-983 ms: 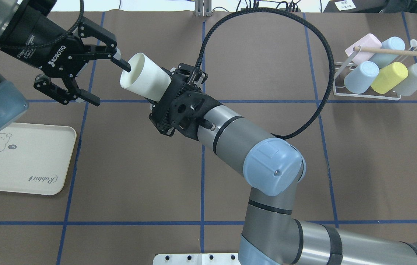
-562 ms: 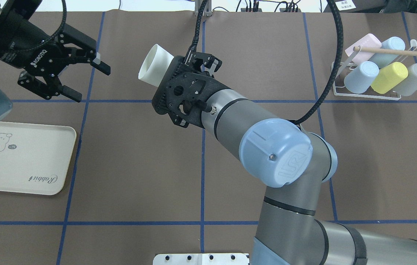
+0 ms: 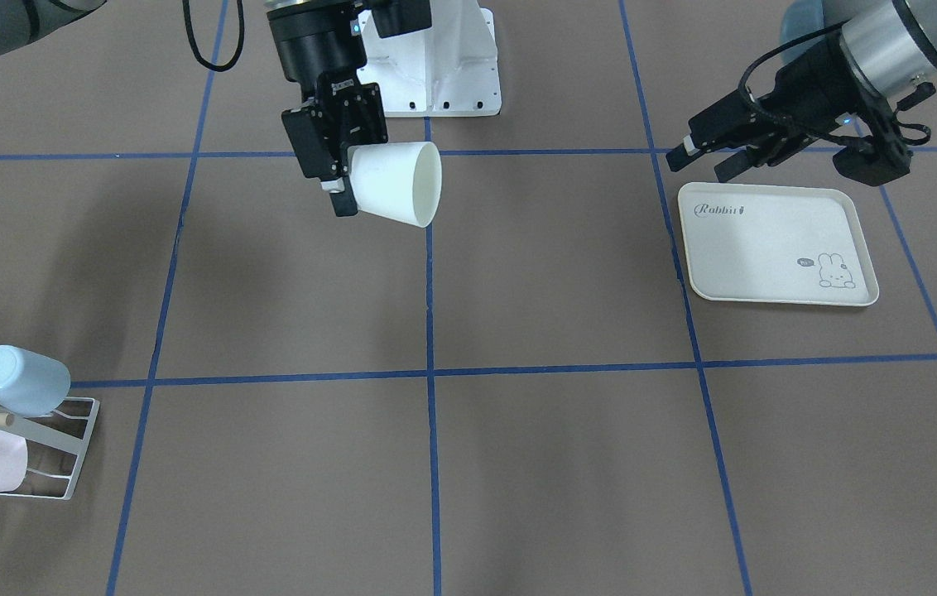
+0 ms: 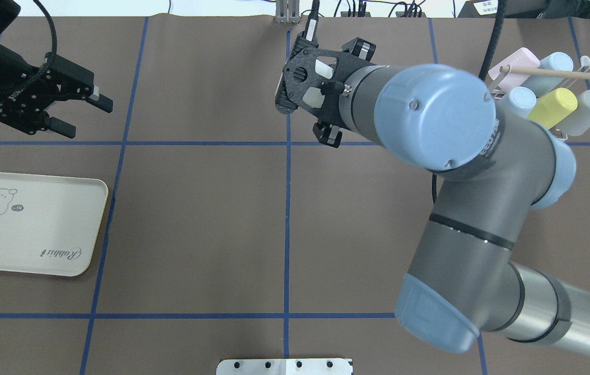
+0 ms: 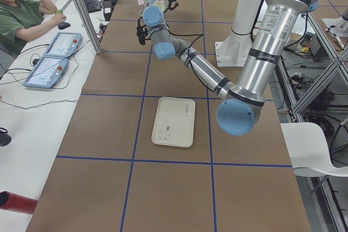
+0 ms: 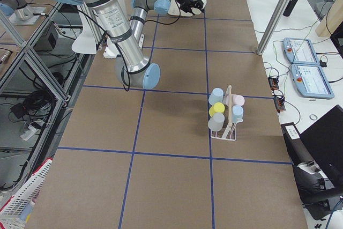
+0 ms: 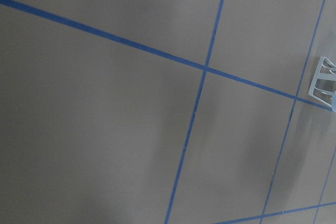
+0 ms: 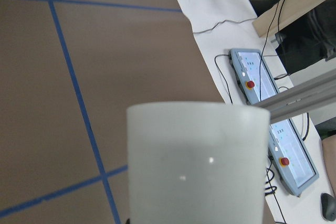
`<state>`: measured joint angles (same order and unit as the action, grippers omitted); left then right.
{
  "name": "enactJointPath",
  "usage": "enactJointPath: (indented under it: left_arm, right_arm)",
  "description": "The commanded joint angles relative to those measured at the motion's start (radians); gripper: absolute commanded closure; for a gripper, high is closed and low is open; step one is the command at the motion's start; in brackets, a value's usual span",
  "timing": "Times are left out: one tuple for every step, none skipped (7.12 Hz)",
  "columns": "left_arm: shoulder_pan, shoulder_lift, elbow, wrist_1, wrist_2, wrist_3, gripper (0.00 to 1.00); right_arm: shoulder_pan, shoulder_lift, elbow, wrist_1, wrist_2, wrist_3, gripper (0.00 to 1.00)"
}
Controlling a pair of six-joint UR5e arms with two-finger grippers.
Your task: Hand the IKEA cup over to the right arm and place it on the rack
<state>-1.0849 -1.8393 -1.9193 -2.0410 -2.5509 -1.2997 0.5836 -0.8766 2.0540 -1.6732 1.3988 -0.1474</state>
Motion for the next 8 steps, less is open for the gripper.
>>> enactJointPath:
  left_arm:
    - [-0.004,0.07,-0.009,0.162,0.166,0.363,0.0]
    - [-0.028,0.075,-0.012,0.28,0.246,0.572,0.0]
    - [-0.077,0.077,-0.01,0.38,0.277,0.77,0.0]
    - [-0.126,0.077,-0.01,0.456,0.279,0.915,0.0]
    - [-0.142,0.109,-0.014,0.47,0.279,0.975,0.0]
    - [-0.142,0.118,-0.018,0.47,0.279,0.978,0.0]
    - [-0.142,0.12,-0.017,0.47,0.278,0.979,0.0]
    - [-0.142,0.129,-0.017,0.47,0.271,0.982,0.0]
  right_arm:
    - [0.103,-0.008,0.017,-0.22,0.042,-0.259,0.63]
    - [0.134,-0.022,0.049,-0.337,0.042,-0.387,0.63]
    - [0.177,-0.03,0.058,-0.424,0.042,-0.488,0.64]
    - [0.232,-0.057,0.078,-0.474,0.042,-0.624,0.64]
    - [0.299,-0.112,0.109,-0.48,0.037,-0.828,0.66]
    - [0.367,-0.178,0.115,-0.481,0.031,-1.009,0.7]
    - [0.427,-0.247,0.111,-0.477,0.008,-1.181,0.7]
    - [0.464,-0.302,0.106,-0.465,-0.062,-1.325,0.7]
